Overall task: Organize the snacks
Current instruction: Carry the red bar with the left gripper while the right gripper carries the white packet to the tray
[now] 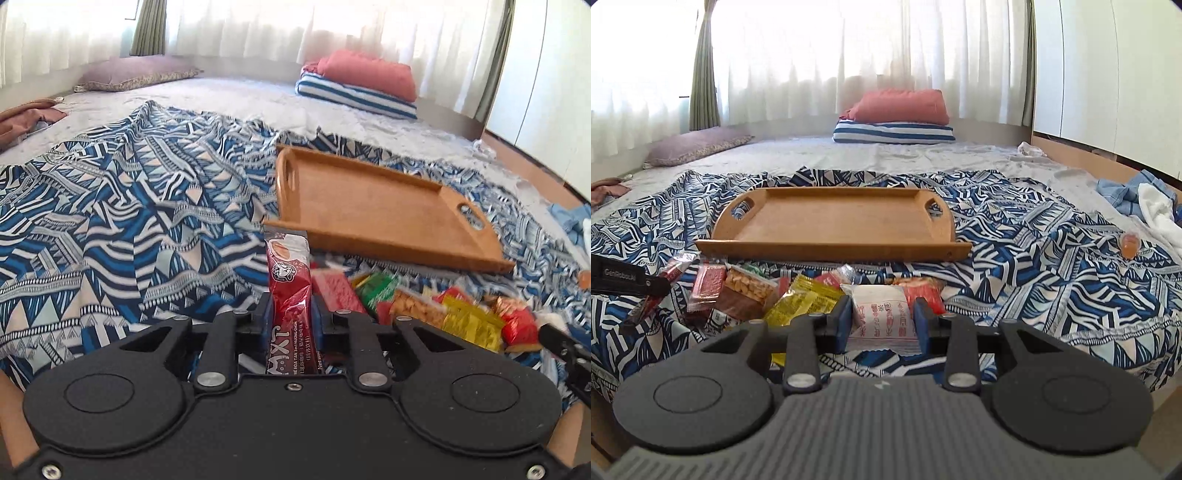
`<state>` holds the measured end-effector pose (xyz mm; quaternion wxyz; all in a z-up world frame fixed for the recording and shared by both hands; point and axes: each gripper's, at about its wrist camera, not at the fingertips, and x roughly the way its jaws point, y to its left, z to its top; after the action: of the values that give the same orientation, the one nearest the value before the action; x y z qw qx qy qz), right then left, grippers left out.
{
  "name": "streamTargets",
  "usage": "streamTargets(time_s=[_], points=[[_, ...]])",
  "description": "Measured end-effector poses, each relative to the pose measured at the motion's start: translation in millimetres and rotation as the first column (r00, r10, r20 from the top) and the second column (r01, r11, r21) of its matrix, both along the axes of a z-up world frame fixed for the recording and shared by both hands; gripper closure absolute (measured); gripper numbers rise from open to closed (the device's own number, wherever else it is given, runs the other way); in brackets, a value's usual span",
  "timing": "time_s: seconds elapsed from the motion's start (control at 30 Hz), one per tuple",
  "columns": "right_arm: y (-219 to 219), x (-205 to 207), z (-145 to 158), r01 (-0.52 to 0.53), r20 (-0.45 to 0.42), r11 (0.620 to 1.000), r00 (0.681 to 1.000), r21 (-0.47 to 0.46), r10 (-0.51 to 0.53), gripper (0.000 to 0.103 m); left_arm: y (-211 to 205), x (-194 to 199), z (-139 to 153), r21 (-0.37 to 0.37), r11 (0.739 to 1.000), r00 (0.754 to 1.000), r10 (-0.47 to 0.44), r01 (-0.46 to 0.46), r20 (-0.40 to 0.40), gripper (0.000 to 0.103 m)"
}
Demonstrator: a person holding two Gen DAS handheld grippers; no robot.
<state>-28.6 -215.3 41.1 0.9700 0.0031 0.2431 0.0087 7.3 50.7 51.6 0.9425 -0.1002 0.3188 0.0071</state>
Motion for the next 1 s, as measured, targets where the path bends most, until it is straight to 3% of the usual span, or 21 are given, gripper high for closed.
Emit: streamTargets(time_s=[0.17, 0.33, 0.5, 0.6, 0.77, 1.0], points=[[-14, 22, 9, 0.017, -0.011, 0.999, 1.0, 0.05, -0.017, 0.062, -1, 13, 26, 0.004, 1.0, 0.998, -0.03, 0.03, 0.051, 0.084], [-30, 55, 22, 0.012, -0.023, 0.998, 1.0, 0.057, -0.01, 0.062, -1, 46, 46, -0.067, 0.995, 0.997, -0.072, 0.074, 0.032, 0.084], [-47, 105, 38, -0.024, -0.069, 0.998, 0.997, 0.059, 0.028, 0.062, -10, 90, 65, -0.043, 0.994, 0.995, -0.096, 0.097, 0.032, 0.084], [-54, 138, 44, -0.037, -0.124, 0.996, 0.991, 0.084, 0.048, 0.062, -15, 115, 69, -0.065, 0.992, 0.995, -0.103, 0.104, 0.011, 0.084], [-57, 190, 38, -0.055, -0.199, 0.99, 0.977, 0.129, 0.081, 0.062, -31, 158, 63, -0.049, 0.993, 0.993, -0.111, 0.109, -0.035, 0.084], [-54, 240, 10, -0.012, -0.335, 0.981, 0.939, 0.193, 0.077, 0.062, -44, 199, 31, -0.003, 0.995, 0.987, -0.095, 0.096, -0.126, 0.083]])
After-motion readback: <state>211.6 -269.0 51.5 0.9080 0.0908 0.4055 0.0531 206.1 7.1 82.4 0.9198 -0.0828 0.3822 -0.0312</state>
